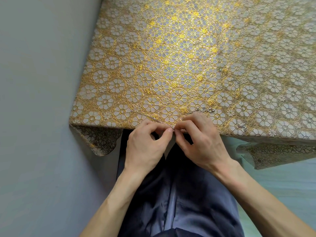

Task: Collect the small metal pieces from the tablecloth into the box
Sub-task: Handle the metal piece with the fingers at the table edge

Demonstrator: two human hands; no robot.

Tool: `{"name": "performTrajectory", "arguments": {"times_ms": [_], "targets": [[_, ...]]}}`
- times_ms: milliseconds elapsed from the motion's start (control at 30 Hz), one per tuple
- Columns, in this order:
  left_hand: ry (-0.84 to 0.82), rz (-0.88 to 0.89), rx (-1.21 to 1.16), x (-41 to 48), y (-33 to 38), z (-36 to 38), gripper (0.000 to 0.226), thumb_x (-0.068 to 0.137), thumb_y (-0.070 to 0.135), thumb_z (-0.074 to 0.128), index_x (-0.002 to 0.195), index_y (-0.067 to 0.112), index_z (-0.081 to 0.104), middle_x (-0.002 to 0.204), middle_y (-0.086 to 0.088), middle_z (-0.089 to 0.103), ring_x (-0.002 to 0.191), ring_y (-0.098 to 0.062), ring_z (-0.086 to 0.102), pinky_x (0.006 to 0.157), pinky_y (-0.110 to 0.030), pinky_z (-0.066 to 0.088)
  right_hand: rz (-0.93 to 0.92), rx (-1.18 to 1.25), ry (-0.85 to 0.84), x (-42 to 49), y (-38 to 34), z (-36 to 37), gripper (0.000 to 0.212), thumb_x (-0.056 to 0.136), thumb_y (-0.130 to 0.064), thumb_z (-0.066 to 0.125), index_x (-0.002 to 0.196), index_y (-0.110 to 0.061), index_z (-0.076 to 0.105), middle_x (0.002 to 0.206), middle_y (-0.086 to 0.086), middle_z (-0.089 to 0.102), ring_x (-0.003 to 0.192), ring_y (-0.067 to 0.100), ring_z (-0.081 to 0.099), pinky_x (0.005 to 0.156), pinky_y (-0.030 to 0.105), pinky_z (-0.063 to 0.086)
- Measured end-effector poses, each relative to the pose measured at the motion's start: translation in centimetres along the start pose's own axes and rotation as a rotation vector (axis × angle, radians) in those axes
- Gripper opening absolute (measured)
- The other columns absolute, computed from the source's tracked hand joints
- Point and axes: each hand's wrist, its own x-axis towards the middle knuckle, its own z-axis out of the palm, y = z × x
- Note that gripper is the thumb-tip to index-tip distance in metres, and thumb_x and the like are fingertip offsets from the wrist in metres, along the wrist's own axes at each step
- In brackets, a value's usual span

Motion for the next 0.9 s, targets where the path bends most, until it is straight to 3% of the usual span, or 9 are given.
{"name": "performTrajectory", "arguments": {"times_ms": [267, 633, 900], "targets": [[-0.018, -0.041, -0.050, 0.15, 0.27, 0.10, 0.004, 0.085, 0.032, 0.075, 0.083, 0.030, 0.078, 0.089, 0.013, 0.069, 0.081, 0.002, 0.061, 0.071, -0.008, 0.042, 0.014, -0.007, 0.003, -0.06, -0.25, -0.12, 0.009, 0.091, -0.015, 0.069, 0.089, -0.007, 0.071, 0.092, 0.008, 0.065, 0.084, 0.027, 0.061, 0.077, 0.036, 0.047], [-0.015, -0.004, -0.054, -0.01, 0.10, 0.05, 0.003, 0.086, 0.031, 0.076, 0.084, 0.030, 0.077, 0.088, 0.012, 0.067, 0.081, -0.005, 0.062, 0.070, -0.010, 0.043, 0.155, 0.183, -0.060, 0.09, -0.33, -0.70, 0.012, 0.090, -0.019, 0.068, 0.091, -0.007, 0.071, 0.092, 0.005, 0.063, 0.084, 0.024, 0.062, 0.074, 0.044, 0.053], [0.013, 0.024, -0.043, 0.12, -0.09, 0.26, 0.003, 0.085, 0.031, 0.077, 0.082, 0.031, 0.076, 0.086, 0.013, 0.067, 0.079, -0.002, 0.062, 0.071, -0.013, 0.045, 0.151, 0.221, -0.066, 0.23, -0.24, -0.82, 0.009, 0.089, -0.017, 0.070, 0.090, -0.008, 0.072, 0.090, 0.004, 0.063, 0.082, 0.022, 0.061, 0.073, 0.044, 0.052]]}}
